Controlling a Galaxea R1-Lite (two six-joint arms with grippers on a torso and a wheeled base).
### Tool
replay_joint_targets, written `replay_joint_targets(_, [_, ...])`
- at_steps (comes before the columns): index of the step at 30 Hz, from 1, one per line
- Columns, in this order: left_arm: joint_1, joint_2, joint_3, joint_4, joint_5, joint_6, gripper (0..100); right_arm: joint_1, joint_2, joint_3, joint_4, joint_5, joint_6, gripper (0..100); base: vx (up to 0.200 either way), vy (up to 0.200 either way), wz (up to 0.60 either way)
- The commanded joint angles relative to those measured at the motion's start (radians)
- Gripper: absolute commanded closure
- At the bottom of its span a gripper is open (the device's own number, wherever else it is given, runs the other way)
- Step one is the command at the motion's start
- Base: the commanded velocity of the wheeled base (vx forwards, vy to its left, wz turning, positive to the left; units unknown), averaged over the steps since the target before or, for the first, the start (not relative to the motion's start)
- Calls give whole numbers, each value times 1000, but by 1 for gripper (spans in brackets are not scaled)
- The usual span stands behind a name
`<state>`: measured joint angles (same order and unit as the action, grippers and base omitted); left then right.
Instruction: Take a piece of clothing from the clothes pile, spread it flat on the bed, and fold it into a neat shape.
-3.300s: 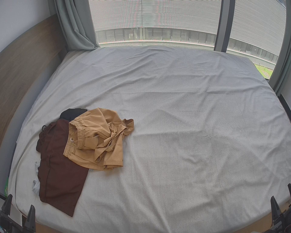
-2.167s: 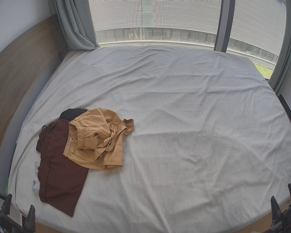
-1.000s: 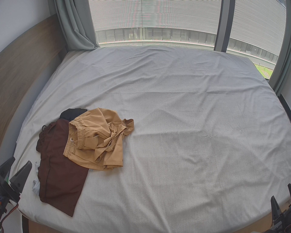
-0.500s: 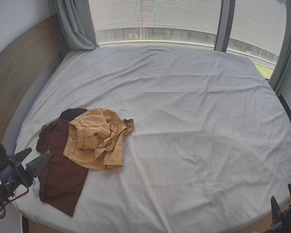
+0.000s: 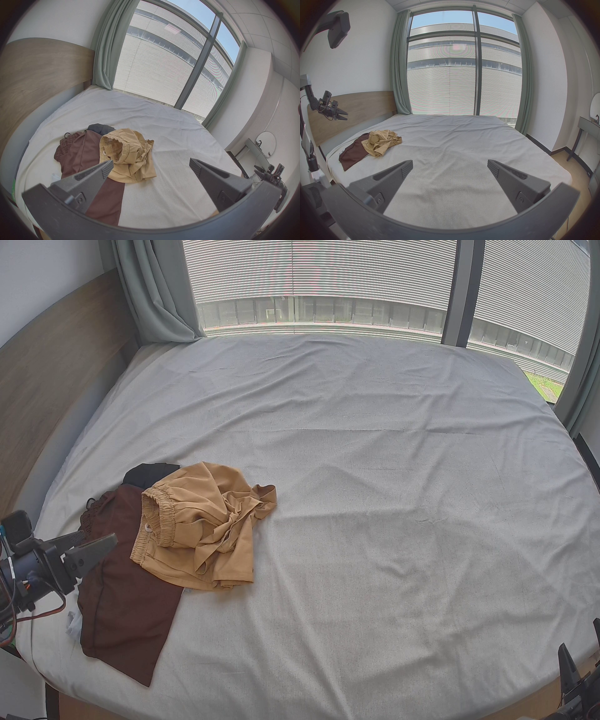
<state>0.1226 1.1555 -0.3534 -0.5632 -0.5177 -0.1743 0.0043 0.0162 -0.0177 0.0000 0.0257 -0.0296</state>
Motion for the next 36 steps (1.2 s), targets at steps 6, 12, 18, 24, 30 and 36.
replay_joint_targets(6, [5, 210, -58, -84, -18, 1, 0, 0, -16, 18, 0, 0, -1, 0, 0, 0, 0])
replay_joint_targets(12, [-3, 354, -113, -144, -32, 2, 0, 0, -16, 18, 0, 0, -3, 0, 0, 0, 0])
replay_joint_targets(18, [-23, 466, -150, -201, -48, 2, 0, 0, -16, 18, 0, 0, -3, 0, 0, 0, 0])
replay_joint_targets(24, [-47, 561, -197, -248, -38, 2, 0, 0, -16, 16, 0, 2, -3, 0, 0, 0, 0])
replay_joint_targets(30, [-70, 636, -249, -270, -36, 1, 0, 0, -16, 16, 0, 2, -1, 0, 0, 0, 0])
replay_joint_targets(36, [-80, 691, -283, -279, -35, -1, 0, 0, -16, 18, 0, 2, -1, 0, 0, 0, 0])
